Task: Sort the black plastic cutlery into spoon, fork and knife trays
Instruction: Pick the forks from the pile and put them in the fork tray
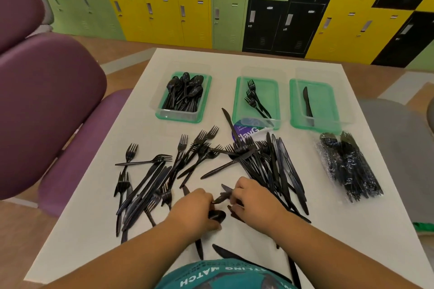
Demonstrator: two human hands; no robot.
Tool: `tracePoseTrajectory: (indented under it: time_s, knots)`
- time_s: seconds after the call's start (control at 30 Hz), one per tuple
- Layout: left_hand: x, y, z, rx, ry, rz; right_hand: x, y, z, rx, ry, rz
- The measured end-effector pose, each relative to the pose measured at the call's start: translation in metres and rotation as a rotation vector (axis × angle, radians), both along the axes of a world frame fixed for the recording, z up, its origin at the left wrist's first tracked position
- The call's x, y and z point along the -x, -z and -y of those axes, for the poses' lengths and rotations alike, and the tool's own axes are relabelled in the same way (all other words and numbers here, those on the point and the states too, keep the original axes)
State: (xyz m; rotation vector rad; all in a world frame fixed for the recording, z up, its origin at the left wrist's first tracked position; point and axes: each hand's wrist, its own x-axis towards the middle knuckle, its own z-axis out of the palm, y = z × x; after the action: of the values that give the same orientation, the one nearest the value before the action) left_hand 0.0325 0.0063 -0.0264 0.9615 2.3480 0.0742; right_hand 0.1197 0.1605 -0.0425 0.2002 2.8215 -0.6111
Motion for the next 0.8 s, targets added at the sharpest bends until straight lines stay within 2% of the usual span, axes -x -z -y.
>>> tracePoseTrajectory:
  time_s: [0.17,0.23,0.3,0.37,0.47,0.53,0.6,0.7,0.8]
  knots:
    - [0.002,0.003,-0.015,0.021,0.014,0.002,-0.009,-0.002,-0.012,0.108,0.164,-0.012]
    - [0.007,-0.003,-0.020,-0.036,-0.045,0.053,-0.009,-0.006,-0.016,0.183,0.259,-0.027]
    - [0.017,-0.013,-0.025,-0.164,-0.208,0.148,-0.007,-0.013,-0.018,0.342,0.411,-0.054]
    - [0.027,-0.028,-0.029,-0.327,-0.364,0.255,-0.002,-0.021,-0.017,0.626,0.533,-0.043]
    - [0.035,-0.053,-0.035,-0.543,-0.495,0.473,0.010,-0.036,-0.005,1.026,0.523,0.011]
    - [0.035,-0.064,-0.036,-0.631,-0.582,0.634,0.020,-0.039,0.006,1.086,0.477,0.013]
    - [0.035,-0.065,-0.032,-0.665,-0.633,0.708,0.027,-0.038,0.012,1.090,0.499,-0.009]
    - [0.046,-0.058,-0.018,-0.687,-0.696,0.617,0.031,-0.036,0.013,1.117,0.548,-0.020]
    - [0.063,-0.051,0.014,-0.605,-0.637,0.347,0.031,-0.036,0.009,1.127,0.593,-0.026]
